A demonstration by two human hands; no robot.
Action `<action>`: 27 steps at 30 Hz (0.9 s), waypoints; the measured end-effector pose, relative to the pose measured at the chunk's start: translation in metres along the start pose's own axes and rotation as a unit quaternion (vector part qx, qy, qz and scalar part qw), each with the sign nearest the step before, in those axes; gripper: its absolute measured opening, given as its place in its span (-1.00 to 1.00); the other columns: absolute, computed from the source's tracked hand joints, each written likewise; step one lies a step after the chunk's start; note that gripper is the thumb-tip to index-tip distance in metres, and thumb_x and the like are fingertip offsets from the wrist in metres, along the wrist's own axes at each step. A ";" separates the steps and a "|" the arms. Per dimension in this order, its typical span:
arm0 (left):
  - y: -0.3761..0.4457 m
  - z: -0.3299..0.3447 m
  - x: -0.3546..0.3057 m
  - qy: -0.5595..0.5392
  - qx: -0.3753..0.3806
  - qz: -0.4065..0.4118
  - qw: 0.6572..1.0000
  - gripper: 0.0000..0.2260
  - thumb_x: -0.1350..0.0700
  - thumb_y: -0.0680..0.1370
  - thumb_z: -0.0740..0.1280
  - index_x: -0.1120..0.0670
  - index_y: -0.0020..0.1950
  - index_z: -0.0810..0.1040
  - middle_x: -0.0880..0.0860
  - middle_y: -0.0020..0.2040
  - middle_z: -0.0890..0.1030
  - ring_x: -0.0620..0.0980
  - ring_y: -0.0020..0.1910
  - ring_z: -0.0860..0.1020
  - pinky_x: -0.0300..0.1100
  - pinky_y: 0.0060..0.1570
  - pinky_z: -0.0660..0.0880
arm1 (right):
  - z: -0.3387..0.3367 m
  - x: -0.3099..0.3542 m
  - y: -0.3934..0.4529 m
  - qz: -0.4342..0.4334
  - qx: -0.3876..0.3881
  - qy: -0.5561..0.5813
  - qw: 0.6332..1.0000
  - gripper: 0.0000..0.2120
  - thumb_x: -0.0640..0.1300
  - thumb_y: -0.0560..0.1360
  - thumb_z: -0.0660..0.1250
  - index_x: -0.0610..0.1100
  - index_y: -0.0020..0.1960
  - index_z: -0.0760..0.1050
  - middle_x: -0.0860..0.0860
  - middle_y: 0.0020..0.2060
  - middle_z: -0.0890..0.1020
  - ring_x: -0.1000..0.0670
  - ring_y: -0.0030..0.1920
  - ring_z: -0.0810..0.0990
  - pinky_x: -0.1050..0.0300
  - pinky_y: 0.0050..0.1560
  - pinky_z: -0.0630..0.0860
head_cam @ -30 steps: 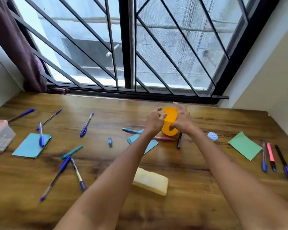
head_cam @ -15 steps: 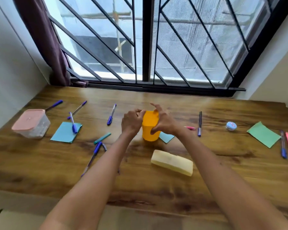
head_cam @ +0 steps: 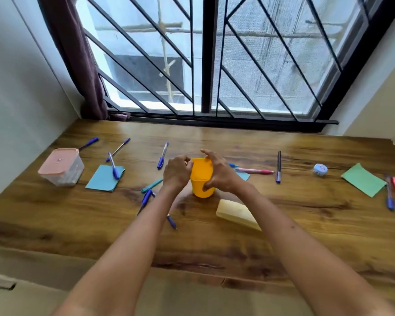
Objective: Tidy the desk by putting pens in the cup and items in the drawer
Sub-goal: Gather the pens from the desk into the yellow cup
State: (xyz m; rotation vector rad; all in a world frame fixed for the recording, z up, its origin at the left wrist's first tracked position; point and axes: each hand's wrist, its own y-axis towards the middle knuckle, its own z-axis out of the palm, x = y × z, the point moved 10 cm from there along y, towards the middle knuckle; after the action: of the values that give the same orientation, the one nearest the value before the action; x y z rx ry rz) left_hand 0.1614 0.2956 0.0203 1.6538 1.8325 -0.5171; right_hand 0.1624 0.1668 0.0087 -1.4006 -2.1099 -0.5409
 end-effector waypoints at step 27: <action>0.027 0.143 -0.124 0.319 0.065 0.106 0.939 -0.76 0.32 0.52 0.26 0.18 0.18 0.47 0.17 0.13 0.59 0.17 0.19 0.48 -0.05 0.14 0.40 | -0.072 -0.153 -0.002 0.134 -0.065 -0.116 0.982 -0.72 -0.20 0.50 0.34 -0.16 0.21 0.57 -0.12 0.15 0.63 -0.12 0.16 0.59 -0.01 0.18 0.52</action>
State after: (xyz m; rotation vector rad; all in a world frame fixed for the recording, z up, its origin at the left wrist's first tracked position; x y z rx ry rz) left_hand 0.2176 0.1143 0.0003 2.2675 2.0414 0.0097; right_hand 0.2236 0.0149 -0.0330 -1.8672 -2.0429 -0.4302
